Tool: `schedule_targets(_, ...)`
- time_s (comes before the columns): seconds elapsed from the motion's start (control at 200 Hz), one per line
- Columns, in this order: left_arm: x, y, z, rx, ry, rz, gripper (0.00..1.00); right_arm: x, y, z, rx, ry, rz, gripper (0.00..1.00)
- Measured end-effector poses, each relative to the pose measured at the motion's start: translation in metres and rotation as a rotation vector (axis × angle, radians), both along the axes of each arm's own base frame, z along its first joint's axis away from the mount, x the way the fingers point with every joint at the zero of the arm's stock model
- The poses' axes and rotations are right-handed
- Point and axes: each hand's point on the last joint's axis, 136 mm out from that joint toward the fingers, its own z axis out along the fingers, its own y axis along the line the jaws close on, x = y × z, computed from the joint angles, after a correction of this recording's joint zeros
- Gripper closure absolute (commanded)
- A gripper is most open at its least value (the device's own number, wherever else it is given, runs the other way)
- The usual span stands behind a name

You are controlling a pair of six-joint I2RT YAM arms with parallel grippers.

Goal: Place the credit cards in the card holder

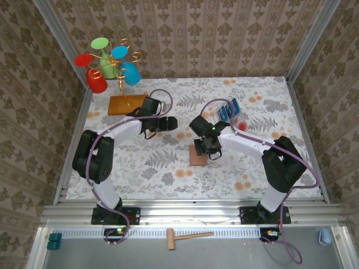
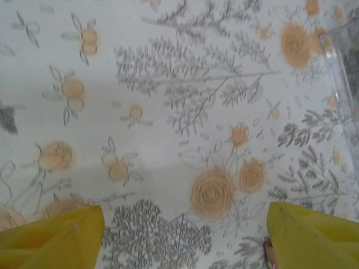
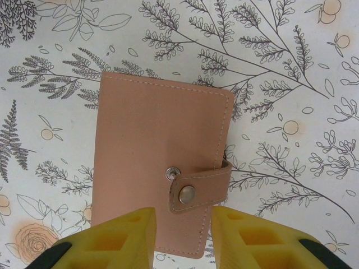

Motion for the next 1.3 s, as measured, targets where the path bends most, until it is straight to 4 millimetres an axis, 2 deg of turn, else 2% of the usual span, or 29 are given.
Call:
schedule_targets(0.19,-0.026,-0.005,-0.019,0.006,0.065,-0.026,0.22,0.0,0.0,-0.002,-0.006,0.002,0.006,0.7)
schedule_targets(0.44,-0.048,-0.031,-0.021,-0.005,0.084,-0.097,0.22,-0.001,-0.002,-0.015,-0.04,0.027,0.022,0.81)
schedule_targets(0.665,-0.053,-0.038,-0.02,-0.007,0.085,-0.118,0.23,0.0,-0.002,-0.016,-0.042,0.027,0.024,0.86)
schedule_targets(0.81,-0.051,-0.04,-0.016,-0.007,0.084,-0.119,0.23,0.001,0.0,-0.014,-0.038,0.022,0.026,1.0)
schedule_targets(1.075,-0.056,-0.047,-0.019,0.003,0.099,-0.139,0.23,0.002,0.0,-0.013,-0.037,0.019,0.028,1.0)
schedule_targets(1.125,-0.058,-0.048,-0.02,0.007,0.104,-0.144,0.23,0.002,0.0,-0.013,-0.037,0.019,0.027,0.83)
schedule_targets(1.15,-0.058,-0.048,-0.021,0.009,0.107,-0.144,0.23,0.002,0.0,-0.013,-0.037,0.019,0.028,0.79)
schedule_targets(1.3,-0.061,-0.047,-0.023,0.016,0.118,-0.145,0.23,0.002,0.0,-0.012,-0.037,0.018,0.023,0.76)
